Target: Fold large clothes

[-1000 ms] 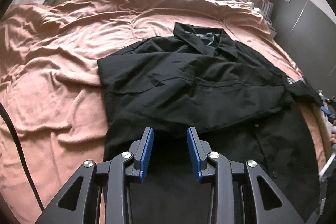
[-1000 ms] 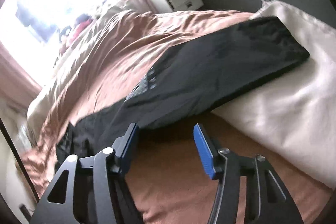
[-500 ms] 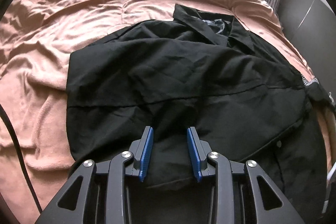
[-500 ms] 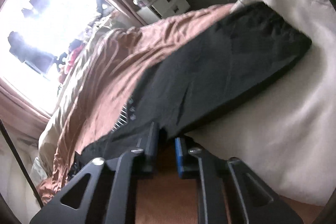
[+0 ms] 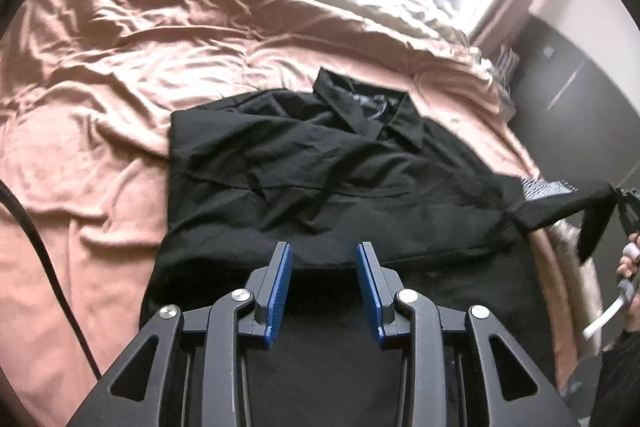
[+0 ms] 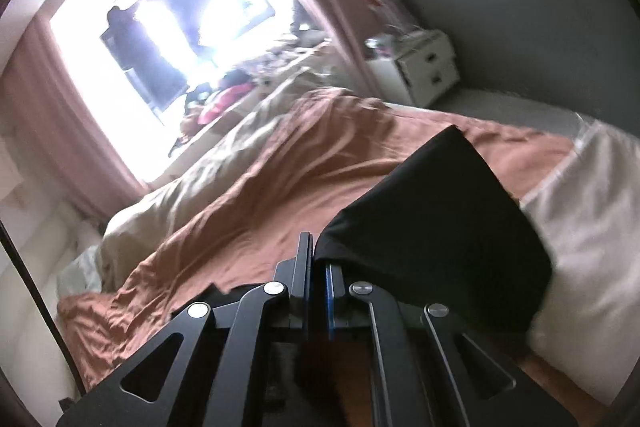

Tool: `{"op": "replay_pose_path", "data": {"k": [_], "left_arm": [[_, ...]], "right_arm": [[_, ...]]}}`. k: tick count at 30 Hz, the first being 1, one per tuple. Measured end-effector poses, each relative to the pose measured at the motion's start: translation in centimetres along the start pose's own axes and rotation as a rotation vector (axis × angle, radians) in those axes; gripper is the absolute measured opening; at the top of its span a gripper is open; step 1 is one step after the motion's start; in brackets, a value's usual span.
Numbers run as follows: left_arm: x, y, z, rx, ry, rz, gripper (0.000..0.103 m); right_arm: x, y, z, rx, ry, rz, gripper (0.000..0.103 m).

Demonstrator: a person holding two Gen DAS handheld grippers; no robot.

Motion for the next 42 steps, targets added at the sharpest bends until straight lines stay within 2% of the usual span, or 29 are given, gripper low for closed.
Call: {"op": "replay_pose_path", "data": {"k": [3, 5, 7, 11, 13, 18, 25, 32, 34, 35, 36, 37, 42], "left_arm": [[-1.3, 0.7, 0.6, 0.004, 0.015, 0.006, 0.036], [-2.5, 1.0, 0.5, -0.015, 0.0, 0.039, 0.037], [-3.1, 1.0, 0.1, -0.031, -0.01, 0.056, 0.043], [-3.4, 0.5, -1.2, -0.078, -0.027, 0.06, 0.044], [-3.6, 0.2, -1.9, -0.09, -0.012, 0.065, 0.044], [-4.0, 0.2, -3.2, -0.139, -0.037, 0.076, 0.044], [-3.2, -0.3, -4.2, -0.152, -0.008, 0.051, 0.044], [-2.4, -0.6, -5.5, -0.186, 0.013, 0.038, 0.044], [-2.2, -0.7, -5.4, -0.186, 0.013, 0.034, 0.044], [-2.1, -0.8, -5.3, -0.184, 0.011, 0.034, 0.044], [-2.1, -0.8, -5.2, -0.181, 0.011, 0.033, 0.044], [-1.9, -0.8, -5.0, -0.174, 0.016, 0.032, 0.044], [-1.4, -1.2, -4.3, -0.166, 0.006, 0.018, 0.044]], "right_arm": [[0.1, -0.5, -3.1, -0.056, 0.033, -0.008, 0.002], [0.4, -1.0, -4.5, -0.084, 0.058, -0.018, 0.002], [1.0, -1.7, -6.3, -0.12, 0.08, -0.033, 0.002], [2.5, -3.0, -8.3, -0.18, 0.119, -0.07, 0.002], [3.5, -4.2, -9.6, -0.216, 0.137, -0.101, 0.002], [7.2, -5.9, -11.4, -0.28, 0.171, -0.192, 0.002], [11.7, -10.9, -13.4, -0.301, 0.19, -0.317, 0.002], [15.8, -15.7, -13.0, -0.187, 0.106, -0.486, 0.006], [15.7, -16.3, -12.6, -0.162, 0.113, -0.514, 0.017], [15.4, -16.3, -12.5, -0.147, 0.126, -0.519, 0.045], [14.8, -16.2, -12.2, -0.123, 0.142, -0.514, 0.081], [14.2, -15.7, -11.7, -0.108, 0.147, -0.495, 0.088], [12.1, -12.9, -7.9, -0.059, 0.107, -0.423, 0.089]]}}
Point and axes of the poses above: each gripper's, at about its wrist camera, not at the fingertips, and x roughly the way its jaws point, z to its right, y to its top, the point moved 6 cm from there along x, roughly the way its jaws point, and after that the axes turned 3 degrees about y, right-handed, at the moved point
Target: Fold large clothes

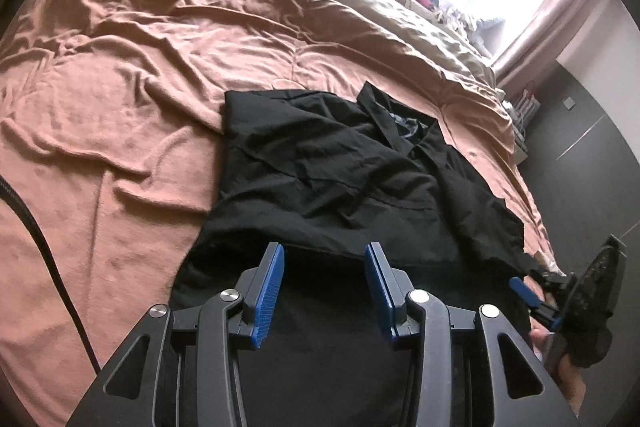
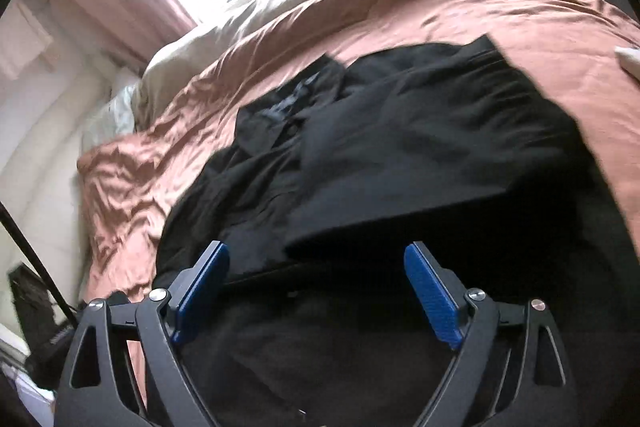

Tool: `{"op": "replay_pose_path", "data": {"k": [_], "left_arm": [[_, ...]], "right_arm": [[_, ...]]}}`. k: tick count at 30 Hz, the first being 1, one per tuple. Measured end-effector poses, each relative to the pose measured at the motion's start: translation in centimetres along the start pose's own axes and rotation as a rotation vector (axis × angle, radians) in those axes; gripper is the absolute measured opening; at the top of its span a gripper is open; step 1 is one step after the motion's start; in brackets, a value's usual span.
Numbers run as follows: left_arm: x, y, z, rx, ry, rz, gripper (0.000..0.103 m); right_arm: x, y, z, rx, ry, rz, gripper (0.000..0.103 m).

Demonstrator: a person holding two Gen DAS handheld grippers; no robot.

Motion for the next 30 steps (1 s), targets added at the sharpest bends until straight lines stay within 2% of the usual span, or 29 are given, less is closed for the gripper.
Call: {"op": "replay_pose_path", "data": {"k": [3, 4, 6, 10, 14, 15, 17, 20, 28, 29, 30], "left_arm": [[0.2, -0.3, 0.5, 0.008, -0.005, -0.004, 0.044], [0.2, -0.3, 0.7, 0.01, -0.008, -0.004, 0.044], [0.2, -0.3, 0.9, 0.016, -0.01, -0.004, 0.044], [0.5, -0.5, 0.8, 0.022, -0.004, -0.011, 0.044], [0.7, -0.4, 0.4, 0.021, 0.007, -0.011, 0.044], [0.7, -0.3, 0.2, 0.017, 0.008, -0.01, 0.044], [0.7, -0.2, -0.3, 0.002, 0.013, -0.009, 0.044], [0.6, -0.1, -1.2, -0.02, 0.021, -0.005, 0.044], [-0.2, 0.6, -3.4, -0.079, 0.037, 0.025, 0.044], [-0.1, 0.6, -3.7, -0.085, 0.037, 0.024, 0.044], [-0.1, 0.7, -4.0, -0.094, 0.036, 0.023, 0.044]], "right_arm": [[-1.7, 1.6, 3.7, 0.081, -0.05, 0.052, 0.088], [-2.1, 1.9, 4.6, 0.105, -0.06, 0.067, 0.085], [-2.4, 2.9, 6.7, 0.162, -0.08, 0.073, 0.064], [-0.7, 3.4, 8.0, 0.213, -0.109, 0.054, 0.058], [0.6, 3.6, 7.8, 0.204, -0.143, 0.055, 0.027], [0.4, 3.4, 7.8, 0.188, -0.162, 0.068, 0.025], [0.1, 3.8, 6.5, 0.136, -0.178, 0.09, 0.023], [-0.6, 3.8, 3.4, 0.049, -0.151, 0.127, 0.022], [-2.7, 4.4, -8.6, -0.147, 0.0, 0.192, 0.019], [-2.7, 4.2, -10.3, -0.169, 0.023, 0.194, 0.004], [-2.4, 3.9, -12.0, -0.19, 0.047, 0.182, 0.004]]}}
Point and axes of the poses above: each gripper's, at about its wrist camera, not at the fingertips, and x roughly the way its jaws point, z to its right, y to its top, the point moved 6 cm from there along x, roughly the way its jaws point, and after that the axes turned 3 degrees about y, right-handed, at the moved point
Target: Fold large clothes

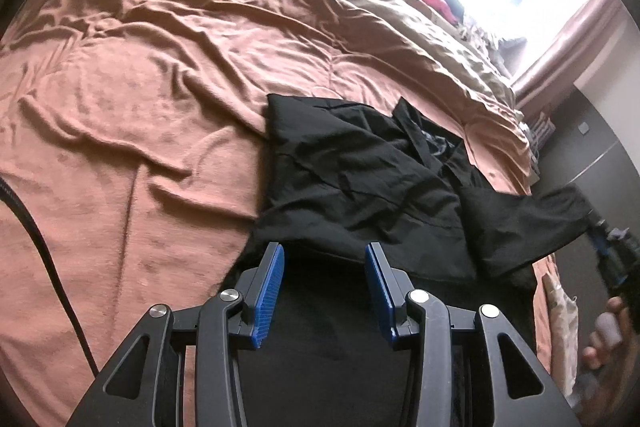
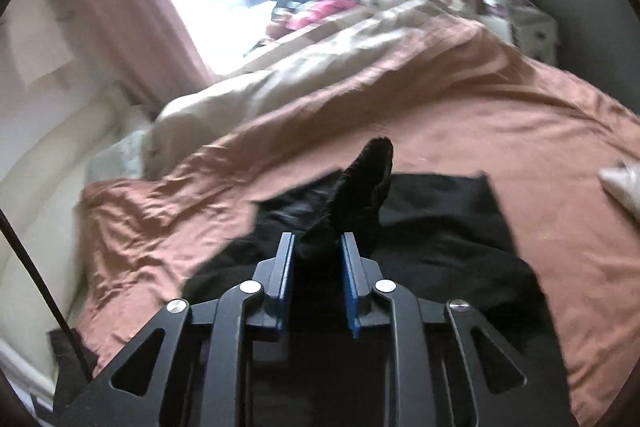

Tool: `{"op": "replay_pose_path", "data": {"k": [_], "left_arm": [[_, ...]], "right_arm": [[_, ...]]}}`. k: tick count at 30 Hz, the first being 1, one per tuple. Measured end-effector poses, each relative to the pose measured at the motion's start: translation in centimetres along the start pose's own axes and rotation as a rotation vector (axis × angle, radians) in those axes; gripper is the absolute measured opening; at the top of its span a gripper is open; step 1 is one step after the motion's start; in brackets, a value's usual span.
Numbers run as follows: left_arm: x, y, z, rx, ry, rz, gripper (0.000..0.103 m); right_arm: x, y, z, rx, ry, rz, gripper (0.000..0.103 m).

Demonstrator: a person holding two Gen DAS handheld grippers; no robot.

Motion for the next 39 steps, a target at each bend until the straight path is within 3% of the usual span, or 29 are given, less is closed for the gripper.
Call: {"op": "replay_pose_path", "data": {"k": [3, 10, 19, 22, 24, 25, 29, 34, 39], "left_arm": [[-0.1, 0.2, -0.9, -0.021, -0.003, -0.001, 0.044], [-1.2, 0.7, -3.5, -0.052, 0.008, 0.014, 0.044], [-2.1, 1.1, -5.5, -0.063, 0.036, 0.022, 0.044], [-1.9, 0.9, -5.5, -0.055, 0.04, 0.012, 0.044], [-1.7, 0.8, -5.1, -0.051, 0.043, 0.005, 0.044], [-1.7, 0.6, -4.8, -0.049, 0.04, 0.001, 0.044], [-1.9, 0.1, -3.2, -0.016, 0.017, -0.017, 0.046], [-4.2, -0.5, -0.8, -0.008, -0.008, 0.042, 0.069], [-4.0, -0.5, 2.0, 0.043, -0.032, 0.032, 0.071]], "right_arm": [[1.3, -0.6, -5.0, -0.065, 0.047, -0.018, 0.004], [6.1, -5.2, -12.2, -0.128, 0.145, -0.123, 0.004], [10.3, -8.7, -14.6, -0.144, 0.21, -0.29, 0.01], [10.1, -7.8, -13.0, -0.155, 0.19, -0.291, 0.018], [10.1, -6.7, -11.6, -0.14, 0.196, -0.285, 0.057], [10.4, -6.0, -10.7, -0.131, 0.192, -0.277, 0.065], [6.9, -6.1, -6.9, -0.095, 0.161, -0.257, 0.067], [1.0, -6.1, -2.1, -0.123, 0.045, -0.232, 0.067], [-3.5, -5.7, 3.1, -0.072, -0.044, -0.215, 0.067]]}}
Point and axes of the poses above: each gripper's, at about its wrist camera, not at the fingertips, and x roughly the way its jaws point, z to its right, y to its top, the point moved 6 cm from there along x, roughly the way its jaws point, and after that the axes turned 3 degrees about y, right-handed, at the moved point
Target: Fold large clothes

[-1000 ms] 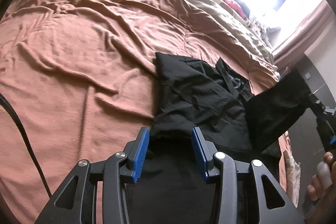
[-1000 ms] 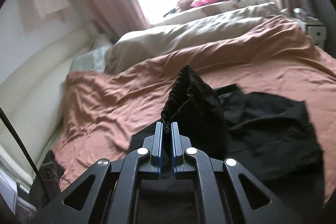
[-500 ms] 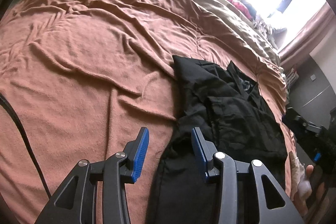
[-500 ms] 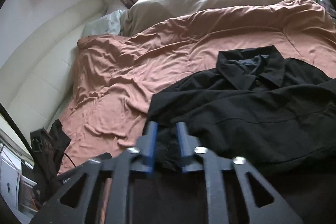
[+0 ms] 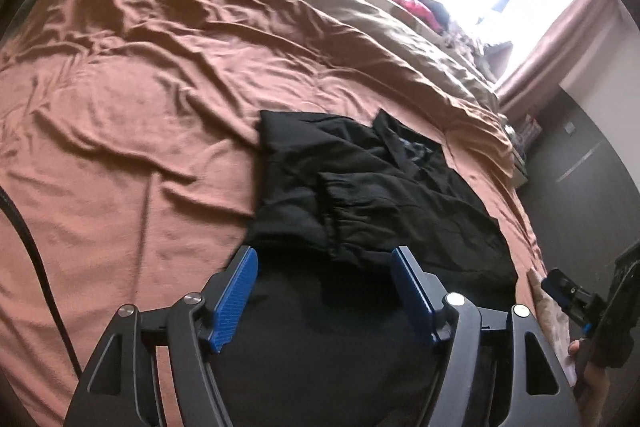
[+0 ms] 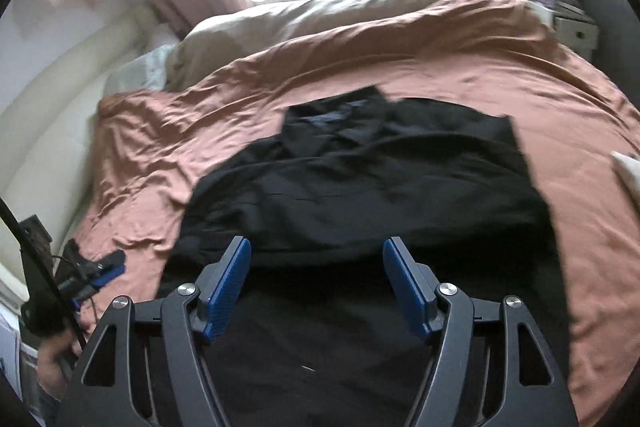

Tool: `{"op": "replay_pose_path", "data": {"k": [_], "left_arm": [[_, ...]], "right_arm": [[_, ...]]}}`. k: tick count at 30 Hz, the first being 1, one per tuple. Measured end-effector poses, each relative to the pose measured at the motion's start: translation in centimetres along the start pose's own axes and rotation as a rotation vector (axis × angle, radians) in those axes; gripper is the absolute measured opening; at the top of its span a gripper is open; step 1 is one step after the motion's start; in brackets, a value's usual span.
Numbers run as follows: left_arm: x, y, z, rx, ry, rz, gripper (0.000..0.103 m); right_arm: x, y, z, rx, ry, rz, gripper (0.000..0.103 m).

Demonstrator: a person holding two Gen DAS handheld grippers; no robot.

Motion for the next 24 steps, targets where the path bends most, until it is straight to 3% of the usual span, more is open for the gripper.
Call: {"op": "replay_pose_path", "data": {"k": [4, 11, 17, 21, 24], "left_arm": [[2.2, 0.2, 1.7, 0.05, 0.024, -0.048, 0.071], [6.7, 1.0, 4.0, 0.176, 0.122, -0.087, 0.071], [11.0, 1.0, 6.6, 0.341, 0.202, -0.117, 0.071], [14.0, 0.4, 7.0, 0.422, 0.267, -0.149, 0.07], [15.2, 0.0, 6.8, 0.501, 0.335, -0.16, 0.068]], "right_arm": [[-1.9, -0.2, 4.2, 0.054, -0.097, 0.019, 0.067], [-1.3, -0.5, 10.0, 0.128, -0.267, -0.016, 0.067], [2.1, 0.1, 13.1, 0.177, -0.354, -0.068, 0.067], [5.9, 0.3, 12.9, 0.1, -0.395, -0.167, 0.067], [7.2, 0.5, 13.5, 0.087, -0.425, -0.183, 0.067]]}}
Point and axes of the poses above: each gripper's, at about its wrist camera, not at the fingertips, and x roughly the way its jaws point, z to its right, y to its top, the point moved 6 cm from there along x, roughly the way its jaws point, and after that the axes turned 3 degrees about y, right-handed, at the moved point
